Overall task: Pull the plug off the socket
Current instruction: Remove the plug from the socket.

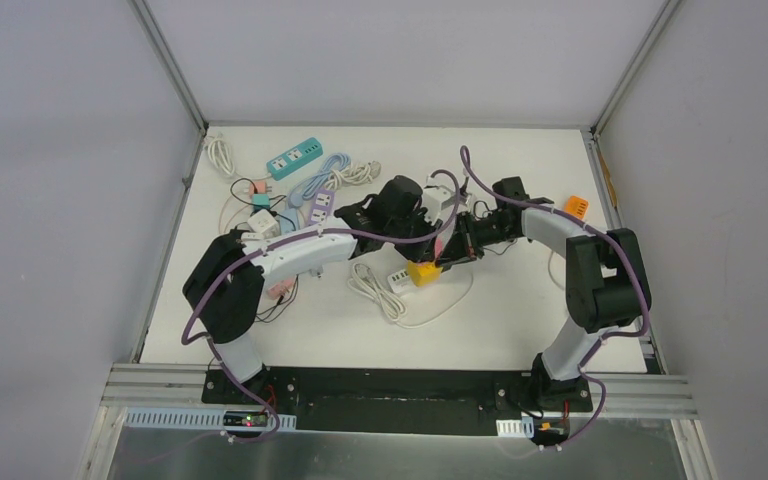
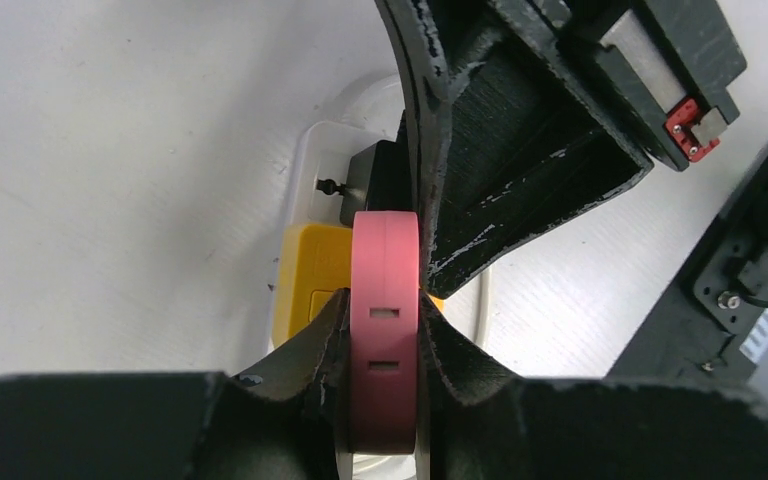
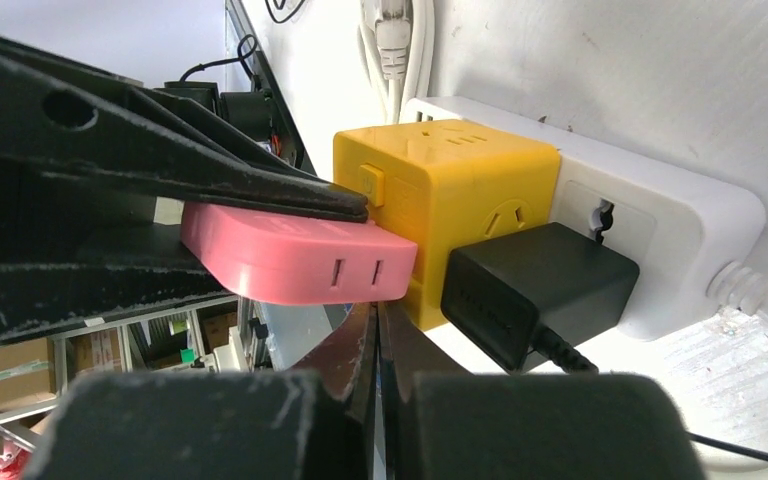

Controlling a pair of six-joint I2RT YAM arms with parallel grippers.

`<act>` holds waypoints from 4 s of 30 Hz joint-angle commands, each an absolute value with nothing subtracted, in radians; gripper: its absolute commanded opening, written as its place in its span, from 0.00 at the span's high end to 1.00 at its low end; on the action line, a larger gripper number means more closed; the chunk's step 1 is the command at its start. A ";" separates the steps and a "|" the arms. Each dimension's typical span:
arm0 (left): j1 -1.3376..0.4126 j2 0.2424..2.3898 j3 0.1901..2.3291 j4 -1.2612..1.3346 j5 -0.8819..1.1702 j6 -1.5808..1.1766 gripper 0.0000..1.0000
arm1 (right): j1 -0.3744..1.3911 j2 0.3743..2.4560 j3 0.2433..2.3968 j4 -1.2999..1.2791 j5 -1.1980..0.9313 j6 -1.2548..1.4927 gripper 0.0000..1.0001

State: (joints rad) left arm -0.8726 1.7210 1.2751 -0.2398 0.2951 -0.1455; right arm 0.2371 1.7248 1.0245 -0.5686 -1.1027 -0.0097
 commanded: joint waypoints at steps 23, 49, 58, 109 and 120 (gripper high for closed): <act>-0.866 1.670 1.282 -0.093 0.278 -0.254 1.00 | 0.267 1.769 1.032 -0.577 -0.913 -0.080 1.00; -0.793 1.660 1.140 -0.027 0.198 -0.526 1.00 | 0.197 1.516 0.968 -0.478 -1.123 -0.335 0.69; -0.794 1.635 1.091 -0.034 0.180 -0.570 1.00 | 0.289 1.469 0.873 -0.079 -0.971 -0.407 0.72; -0.825 1.615 1.057 0.353 0.194 -0.608 1.00 | 0.449 1.543 0.926 -0.406 -0.692 -0.764 0.95; -0.842 1.627 1.184 0.020 0.196 -0.324 1.00 | 0.467 1.557 0.939 -0.423 -0.672 -0.772 0.95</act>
